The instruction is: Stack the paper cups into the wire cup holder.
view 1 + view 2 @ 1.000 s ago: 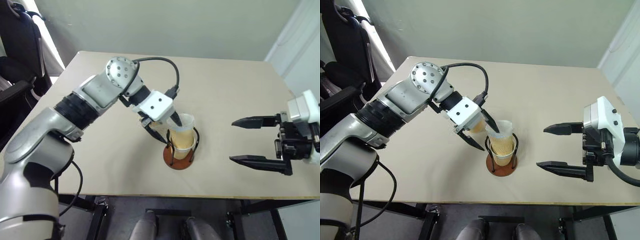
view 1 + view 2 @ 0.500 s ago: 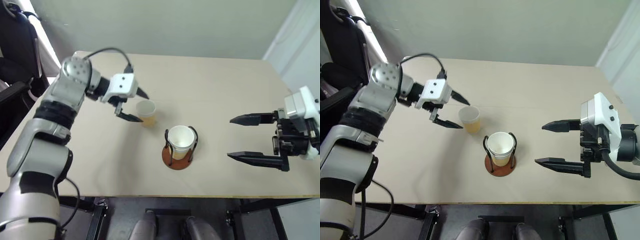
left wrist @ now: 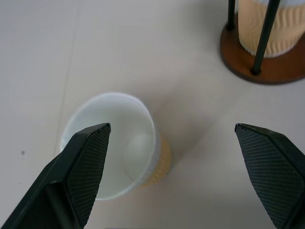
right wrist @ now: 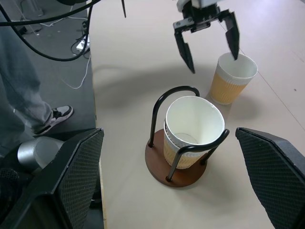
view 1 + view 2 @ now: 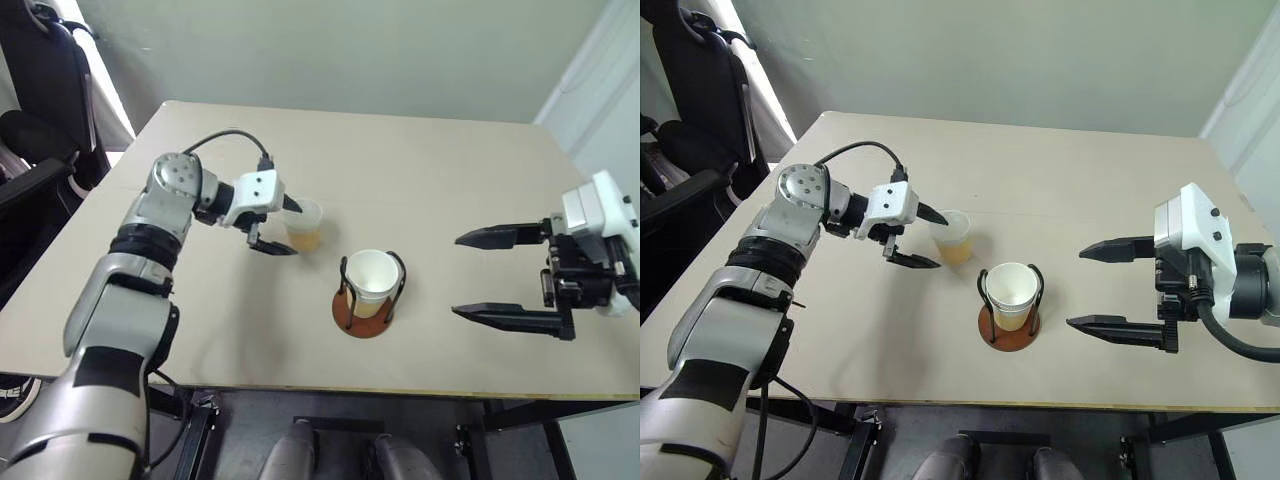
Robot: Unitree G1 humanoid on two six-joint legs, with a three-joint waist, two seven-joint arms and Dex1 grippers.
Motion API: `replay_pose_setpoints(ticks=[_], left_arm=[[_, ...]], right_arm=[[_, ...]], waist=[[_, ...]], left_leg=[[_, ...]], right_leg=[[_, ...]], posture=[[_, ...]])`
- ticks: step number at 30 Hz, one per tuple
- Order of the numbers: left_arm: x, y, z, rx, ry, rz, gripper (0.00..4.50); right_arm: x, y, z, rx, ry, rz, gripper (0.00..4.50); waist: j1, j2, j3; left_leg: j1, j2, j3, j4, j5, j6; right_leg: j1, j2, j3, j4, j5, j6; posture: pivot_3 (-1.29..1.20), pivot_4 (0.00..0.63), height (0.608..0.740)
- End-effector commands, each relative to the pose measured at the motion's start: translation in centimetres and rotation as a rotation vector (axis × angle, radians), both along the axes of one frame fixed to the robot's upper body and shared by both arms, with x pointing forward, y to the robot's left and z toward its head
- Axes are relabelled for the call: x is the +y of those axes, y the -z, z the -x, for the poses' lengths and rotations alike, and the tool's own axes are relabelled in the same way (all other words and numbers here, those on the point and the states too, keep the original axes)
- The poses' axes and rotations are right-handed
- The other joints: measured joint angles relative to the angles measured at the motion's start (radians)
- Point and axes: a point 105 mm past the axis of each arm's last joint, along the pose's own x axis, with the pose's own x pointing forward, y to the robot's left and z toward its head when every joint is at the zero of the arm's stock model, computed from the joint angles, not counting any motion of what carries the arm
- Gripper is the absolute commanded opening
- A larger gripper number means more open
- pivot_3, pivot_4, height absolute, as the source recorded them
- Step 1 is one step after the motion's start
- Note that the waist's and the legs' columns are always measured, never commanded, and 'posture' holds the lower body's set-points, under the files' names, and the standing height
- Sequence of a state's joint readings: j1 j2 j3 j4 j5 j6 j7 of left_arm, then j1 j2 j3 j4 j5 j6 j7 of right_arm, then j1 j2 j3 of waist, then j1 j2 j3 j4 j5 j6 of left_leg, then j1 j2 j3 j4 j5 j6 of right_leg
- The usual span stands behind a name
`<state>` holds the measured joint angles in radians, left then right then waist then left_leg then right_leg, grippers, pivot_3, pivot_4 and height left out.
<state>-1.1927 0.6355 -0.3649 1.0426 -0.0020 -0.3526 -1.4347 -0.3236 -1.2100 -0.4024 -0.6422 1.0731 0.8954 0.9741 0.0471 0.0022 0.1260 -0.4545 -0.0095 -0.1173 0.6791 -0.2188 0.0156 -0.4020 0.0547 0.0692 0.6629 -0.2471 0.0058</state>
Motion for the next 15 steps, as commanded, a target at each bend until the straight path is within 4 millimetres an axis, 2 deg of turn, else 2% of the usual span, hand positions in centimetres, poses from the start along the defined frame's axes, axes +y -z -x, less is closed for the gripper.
replay_pose_setpoints(ticks=[1,3,6,10,15], left_arm=[[-0.5,0.0,-1.1,-0.077,-0.042,-0.008,4.47],[-0.9,0.1,-1.6,-0.109,-0.065,-0.005,4.47],[-2.1,-0.4,-2.2,-0.156,-0.072,0.036,3.87],[-2.9,-0.7,-2.3,-0.163,-0.063,0.069,2.44],[-2.5,-1.2,-1.9,-0.138,-0.036,0.071,0.70]], right_arm=[[0.1,-0.4,0.1,-0.032,-0.001,0.018,4.50],[0.2,-0.4,0.1,-0.035,-0.002,0.014,4.50],[0.3,-0.3,0.3,-0.035,-0.003,0.014,4.50],[0.4,-0.1,0.6,-0.024,-0.002,0.016,4.50],[0.2,0.1,0.5,-0.021,0.010,0.017,4.50]], waist=[[0.001,0.000,0.000],[0.001,0.000,0.000],[0.001,0.000,0.000],[0.001,0.000,0.000],[0.001,0.000,0.000]], left_leg=[[0.000,0.000,0.000,0.000,0.000,0.000],[0.000,0.000,0.000,0.001,0.000,0.001],[0.000,0.000,0.002,0.002,0.000,0.001],[0.000,0.000,0.004,0.002,0.000,0.002],[0.001,0.000,0.011,0.002,-0.001,0.005]], right_leg=[[0.000,0.000,0.000,0.000,0.000,0.000],[0.000,-0.001,0.000,0.000,0.001,0.001],[0.001,-0.001,0.001,0.000,0.002,0.002],[0.000,-0.001,0.002,0.000,0.002,0.003],[0.000,-0.001,0.009,0.000,0.001,0.007]], posture=[[0.00,0.150,0.740],[0.00,0.150,0.740],[0.00,0.150,0.740],[0.00,0.150,0.740],[0.00,0.150,0.740]])
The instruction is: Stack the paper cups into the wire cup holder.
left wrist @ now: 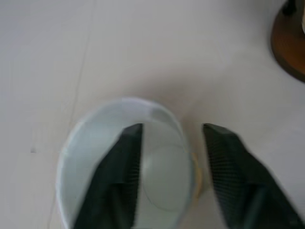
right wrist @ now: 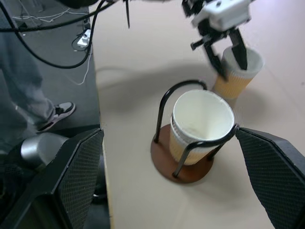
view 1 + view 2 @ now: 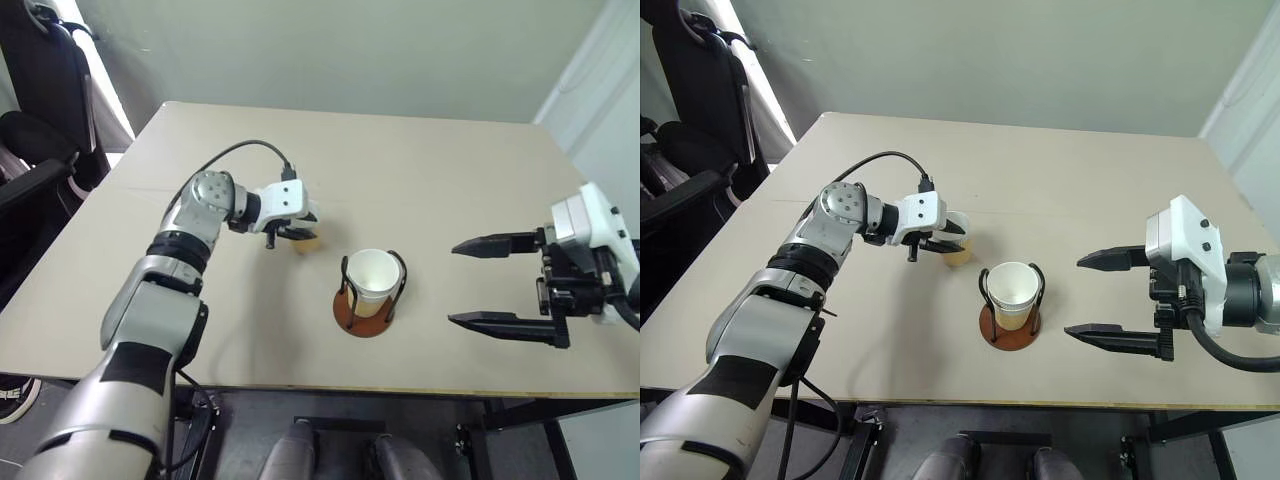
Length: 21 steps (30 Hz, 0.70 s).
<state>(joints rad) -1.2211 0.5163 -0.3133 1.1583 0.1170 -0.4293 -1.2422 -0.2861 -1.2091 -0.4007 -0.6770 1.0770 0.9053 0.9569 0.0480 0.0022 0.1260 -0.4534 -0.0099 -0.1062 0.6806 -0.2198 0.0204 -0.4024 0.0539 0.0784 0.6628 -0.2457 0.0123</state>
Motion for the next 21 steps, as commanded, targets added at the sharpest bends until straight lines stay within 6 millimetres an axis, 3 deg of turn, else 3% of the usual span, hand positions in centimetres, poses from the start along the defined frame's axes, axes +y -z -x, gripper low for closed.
replay_pose_setpoints(ticks=[1,2,9,10,12,15,17,19,21], left_arm=[[0.5,-2.2,0.2,-0.026,0.027,0.017,0.35],[0.7,-2.3,0.4,-0.015,0.034,0.017,0.01],[1.9,-2.5,0.9,0.017,0.046,-0.009,0.01],[1.8,-3.4,1.0,0.001,0.053,0.012,0.01],[0.9,-7.6,1.7,-0.025,0.124,0.112,0.01],[-2.6,-15.6,6.1,-0.004,0.382,0.355,0.01],[-4.1,-18.9,10.2,0.082,0.560,0.464,0.01],[-4.5,-19.1,12.5,0.153,0.639,0.439,0.01],[-4.6,-17.7,14.0,0.230,0.671,0.359,0.01]], right_arm=[[-0.1,-0.8,0.1,-0.049,0.009,-0.002,4.50],[-0.1,-0.8,0.1,-0.049,0.011,-0.002,4.50],[-0.2,-0.7,-0.3,-0.050,0.013,-0.003,4.50],[-0.2,-0.8,-0.3,-0.050,0.013,-0.003,4.50],[-0.3,-0.9,-0.4,-0.052,0.015,-0.001,4.50],[-0.6,-0.9,-0.5,-0.054,0.022,0.006,4.50],[-0.6,-1.0,-0.4,-0.057,0.020,0.006,4.50],[-0.6,-1.1,-0.3,-0.058,0.016,0.002,4.50],[-0.6,-1.2,0.2,-0.052,0.000,-0.004,4.50]], waist=[[0.000,0.000,0.000],[0.000,0.000,0.000],[0.000,0.000,0.000],[0.000,0.000,0.000],[0.000,0.000,0.000],[0.000,-0.003,0.002],[0.000,-0.003,0.002],[-0.002,-0.001,0.000],[-0.010,0.005,-0.003]], left_leg=[[0.000,0.000,0.002,0.000,0.000,0.001],[0.000,0.000,0.003,0.001,-0.001,0.002],[0.000,0.000,0.005,0.002,-0.002,0.004],[0.000,0.000,0.005,0.002,-0.002,0.004],[-0.001,0.000,0.005,0.002,-0.002,0.004],[-0.005,0.000,0.005,0.002,0.000,0.006],[-0.010,0.000,0.007,0.003,0.000,0.007],[-0.009,-0.002,0.012,0.003,0.001,0.006],[-0.002,-0.002,0.016,0.002,0.001,0.005]], right_leg=[[0.000,0.000,0.001,0.000,0.000,0.001],[0.000,0.000,0.003,0.000,0.000,0.002],[-0.001,-0.001,0.005,-0.001,0.001,0.003],[-0.002,-0.001,0.005,-0.001,0.001,0.003],[-0.002,-0.001,0.005,-0.001,0.001,0.003],[-0.006,-0.001,0.004,-0.001,0.002,0.004],[-0.009,-0.002,0.005,-0.002,0.004,0.006],[-0.009,-0.004,0.006,-0.003,0.004,0.007],[-0.003,-0.005,0.009,-0.006,0.002,0.009]], posture=[[0.00,0.150,0.740],[0.00,0.150,0.740],[0.00,0.150,0.740],[0.00,0.150,0.740],[0.00,0.150,0.740],[0.00,0.150,0.740],[0.00,0.150,0.740],[0.00,0.150,0.740],[0.00,0.150,0.740]])
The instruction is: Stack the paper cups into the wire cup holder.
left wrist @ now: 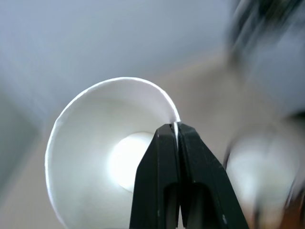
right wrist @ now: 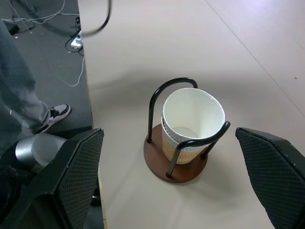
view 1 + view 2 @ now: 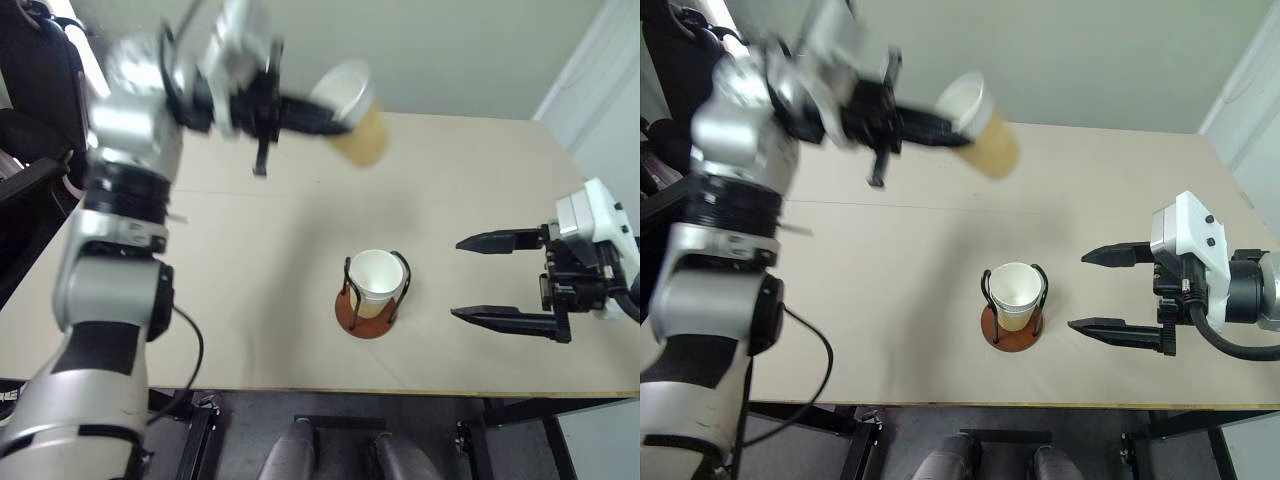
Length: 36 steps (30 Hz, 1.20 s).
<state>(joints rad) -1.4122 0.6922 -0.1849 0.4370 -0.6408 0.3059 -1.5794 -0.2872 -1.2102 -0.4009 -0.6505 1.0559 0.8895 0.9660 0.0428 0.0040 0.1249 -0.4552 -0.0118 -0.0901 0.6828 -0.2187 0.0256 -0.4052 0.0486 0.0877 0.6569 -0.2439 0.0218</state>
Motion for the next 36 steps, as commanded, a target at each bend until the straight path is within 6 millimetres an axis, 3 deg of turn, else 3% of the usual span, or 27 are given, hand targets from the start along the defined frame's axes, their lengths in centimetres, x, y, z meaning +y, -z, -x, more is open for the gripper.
replay_pose_setpoints(ticks=[1,7,11,19,31,34,36], left_arm=[[-0.4,3.1,2.8,0.127,0.133,-0.169,0.01],[-1.1,7.7,1.0,0.041,0.088,-0.384,0.01],[-2.3,8.1,1.0,0.023,0.144,-0.380,0.01],[-2.2,10.8,0.7,-0.023,0.155,-0.509,0.01],[-3.0,11.1,0.5,-0.018,0.169,-0.496,0.01],[-3.0,10.9,0.3,0.000,0.155,-0.487,0.63],[-3.0,11.0,0.0,-0.004,0.143,-0.484,1.32]], right_arm=[[-0.2,-1.0,1.0,-0.037,-0.027,0.001,4.50],[-0.3,-1.2,1.3,-0.040,-0.021,-0.001,4.50],[-0.3,-1.1,1.4,-0.042,-0.002,0.002,4.50],[-0.6,-1.0,1.9,-0.044,0.025,0.005,4.50],[-0.6,-0.9,1.9,-0.037,0.041,0.003,4.50],[-0.6,-0.8,1.7,-0.033,0.041,0.003,4.50],[-0.5,-0.8,1.6,-0.032,0.041,0.003,4.50]], waist=[[-0.007,0.006,-0.002],[-0.006,0.005,0.000],[-0.007,0.005,0.000],[-0.012,0.005,0.000],[-0.011,0.005,0.000],[-0.011,0.005,0.000],[-0.011,0.005,0.000]], left_leg=[[0.004,0.000,0.001,-0.001,0.000,0.000],[0.010,0.001,-0.002,-0.002,-0.004,0.006],[0.010,0.001,-0.001,0.000,-0.002,0.006],[0.009,0.000,-0.002,-0.002,-0.002,0.005],[0.000,0.000,-0.002,-0.002,-0.003,0.006],[0.000,0.000,-0.001,-0.002,-0.003,0.006],[0.001,0.000,-0.002,-0.001,-0.003,0.006]], right_leg=[[0.005,0.000,0.001,-0.002,-0.001,0.001],[0.007,0.000,0.000,0.002,0.000,-0.002],[0.008,0.000,0.000,0.003,0.001,-0.004],[0.006,0.000,0.000,0.003,0.002,-0.004],[-0.001,0.000,-0.001,0.003,0.002,-0.003],[-0.001,0.000,0.000,0.003,0.003,-0.003],[-0.001,0.000,-0.001,0.003,0.003,-0.003]], posture=[[0.00,0.150,0.740],[0.00,0.150,0.740],[0.00,0.150,0.740],[0.00,0.150,0.740],[0.00,0.150,0.740],[0.00,0.150,0.740],[0.00,0.150,0.740]])
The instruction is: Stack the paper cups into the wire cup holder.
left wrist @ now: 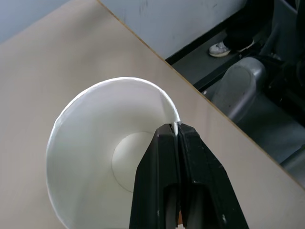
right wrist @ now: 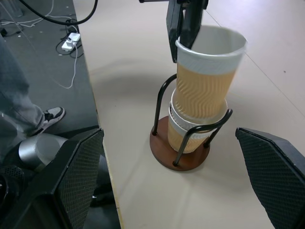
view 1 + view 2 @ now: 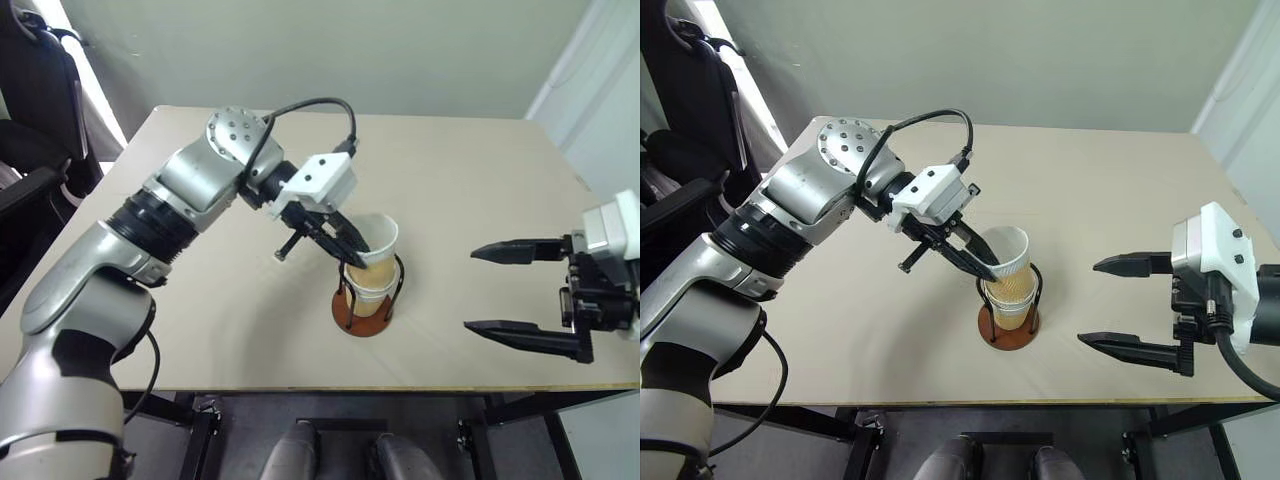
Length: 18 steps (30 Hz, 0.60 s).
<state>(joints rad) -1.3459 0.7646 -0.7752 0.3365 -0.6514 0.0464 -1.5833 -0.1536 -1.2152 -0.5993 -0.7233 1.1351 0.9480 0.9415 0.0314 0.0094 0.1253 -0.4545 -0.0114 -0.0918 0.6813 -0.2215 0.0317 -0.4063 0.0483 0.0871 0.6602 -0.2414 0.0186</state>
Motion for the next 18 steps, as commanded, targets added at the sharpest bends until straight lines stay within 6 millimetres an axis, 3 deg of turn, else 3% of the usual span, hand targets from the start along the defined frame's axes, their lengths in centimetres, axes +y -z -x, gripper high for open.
replay_pose_setpoints(ticks=[1,9,12,15,18], left_arm=[[0.1,-1.2,0.0,-0.034,0.020,0.030,1.68],[0.0,-2.0,-0.3,-0.022,-0.018,0.091,4.45],[1.1,-4.1,-0.9,-0.010,-0.145,0.211,4.45],[3.3,-4.2,-1.1,0.008,-0.258,0.222,4.45],[10.1,-2.5,-0.4,0.082,-0.477,0.191,4.45]], right_arm=[[0.3,-0.5,-0.1,-0.029,-0.006,0.008,4.50],[0.4,-0.6,-0.4,-0.026,-0.027,0.005,4.50],[0.0,-0.5,-0.8,-0.008,-0.050,-0.002,4.50],[-0.8,-0.5,-1.3,0.016,-0.053,-0.040,4.50],[-4.0,0.9,-2.9,0.086,0.015,-0.038,4.50]], waist=[[0.000,0.000,0.000],[0.000,0.000,0.000],[0.000,0.000,0.000],[-0.006,0.000,0.000],[-0.018,0.002,-0.001]], left_leg=[[0.000,0.000,0.000,0.000,0.000,0.000],[0.000,0.000,0.000,0.000,0.000,0.000],[-0.001,0.000,0.000,0.000,0.000,0.000],[0.000,0.000,0.000,0.000,0.000,0.000],[0.001,0.000,0.001,-0.001,0.000,0.000]], right_leg=[[0.000,0.000,0.000,0.000,0.000,0.000],[0.000,0.000,0.000,0.000,0.000,0.000],[-0.001,0.000,0.000,0.000,0.000,0.000],[0.000,0.000,0.000,0.000,0.000,0.000],[0.000,0.000,0.000,-0.001,0.000,0.001]], posture=[[0.00,0.150,0.740],[0.00,0.150,0.740],[0.00,0.150,0.740],[0.00,0.150,0.740],[0.00,0.150,0.740]])
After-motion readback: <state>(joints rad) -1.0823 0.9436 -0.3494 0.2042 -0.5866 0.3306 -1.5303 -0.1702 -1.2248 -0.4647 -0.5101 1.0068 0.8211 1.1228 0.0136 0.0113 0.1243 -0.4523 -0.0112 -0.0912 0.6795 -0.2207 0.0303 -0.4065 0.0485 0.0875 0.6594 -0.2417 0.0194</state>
